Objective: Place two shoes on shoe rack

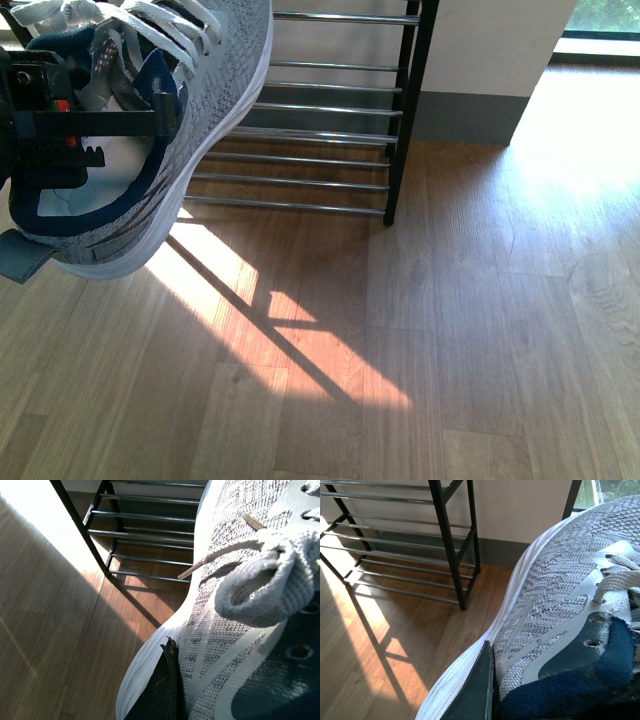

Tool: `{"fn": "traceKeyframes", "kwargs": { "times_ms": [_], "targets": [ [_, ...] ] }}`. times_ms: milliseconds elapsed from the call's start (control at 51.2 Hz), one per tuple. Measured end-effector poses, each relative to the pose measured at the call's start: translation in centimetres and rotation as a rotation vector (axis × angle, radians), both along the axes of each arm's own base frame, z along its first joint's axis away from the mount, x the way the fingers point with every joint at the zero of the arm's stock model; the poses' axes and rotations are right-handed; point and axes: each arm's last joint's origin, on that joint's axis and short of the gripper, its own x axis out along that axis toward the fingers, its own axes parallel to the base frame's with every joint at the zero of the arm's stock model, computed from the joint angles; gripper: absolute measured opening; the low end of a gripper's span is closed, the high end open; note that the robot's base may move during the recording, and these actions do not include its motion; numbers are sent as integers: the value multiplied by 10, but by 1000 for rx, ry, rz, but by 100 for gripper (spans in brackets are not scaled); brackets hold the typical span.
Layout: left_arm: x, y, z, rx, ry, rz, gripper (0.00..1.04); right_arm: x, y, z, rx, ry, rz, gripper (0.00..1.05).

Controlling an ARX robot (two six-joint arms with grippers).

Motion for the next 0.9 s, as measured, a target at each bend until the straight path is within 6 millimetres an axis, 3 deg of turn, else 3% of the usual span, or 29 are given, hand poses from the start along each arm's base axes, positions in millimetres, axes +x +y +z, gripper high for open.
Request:
{"fn": "traceKeyframes", "kwargs": {
  "times_ms": [898],
  "targets": [
    [1,3,0,5,-2,20,2,0,1,0,4,0,15,1]
  ]
}}
